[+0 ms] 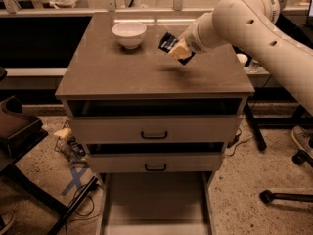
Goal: Pick rxbar blueberry from bottom drawer and place on counter
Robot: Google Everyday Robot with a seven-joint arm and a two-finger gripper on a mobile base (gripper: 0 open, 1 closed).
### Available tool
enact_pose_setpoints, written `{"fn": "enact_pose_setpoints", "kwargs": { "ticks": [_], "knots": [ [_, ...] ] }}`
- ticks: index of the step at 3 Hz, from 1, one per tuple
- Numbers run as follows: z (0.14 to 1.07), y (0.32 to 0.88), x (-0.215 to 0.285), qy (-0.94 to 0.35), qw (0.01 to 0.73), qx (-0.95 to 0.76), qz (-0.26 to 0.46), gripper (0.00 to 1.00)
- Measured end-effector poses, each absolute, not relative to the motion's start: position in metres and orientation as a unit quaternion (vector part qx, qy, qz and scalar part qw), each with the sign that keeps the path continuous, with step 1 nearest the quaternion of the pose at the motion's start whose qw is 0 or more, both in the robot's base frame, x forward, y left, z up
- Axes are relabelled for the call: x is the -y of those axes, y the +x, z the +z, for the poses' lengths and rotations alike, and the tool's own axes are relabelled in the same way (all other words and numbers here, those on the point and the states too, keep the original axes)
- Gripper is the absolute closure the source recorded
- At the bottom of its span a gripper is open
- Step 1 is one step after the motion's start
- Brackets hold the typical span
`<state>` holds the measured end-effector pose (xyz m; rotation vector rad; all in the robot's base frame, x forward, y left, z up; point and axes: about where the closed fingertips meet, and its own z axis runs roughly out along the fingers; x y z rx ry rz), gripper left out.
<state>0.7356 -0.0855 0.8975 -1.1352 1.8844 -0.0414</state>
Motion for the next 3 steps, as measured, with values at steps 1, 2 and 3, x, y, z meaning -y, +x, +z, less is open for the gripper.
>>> {"fn": "enact_pose_setpoints", "kwargs": {
  "ticks": [1,2,3],
  "knots": [
    [0.8957,0.7358,0.0839,-0.461,0.453,-0.763,-0.016,0.10],
    [0.8942,0.7360,0.0825,-0.462,0.452,-0.763,-0.015,0.00],
    [0.8941,0.7360,0.0825,-0.462,0.452,-0.763,-0.015,0.00]
  ]
}}
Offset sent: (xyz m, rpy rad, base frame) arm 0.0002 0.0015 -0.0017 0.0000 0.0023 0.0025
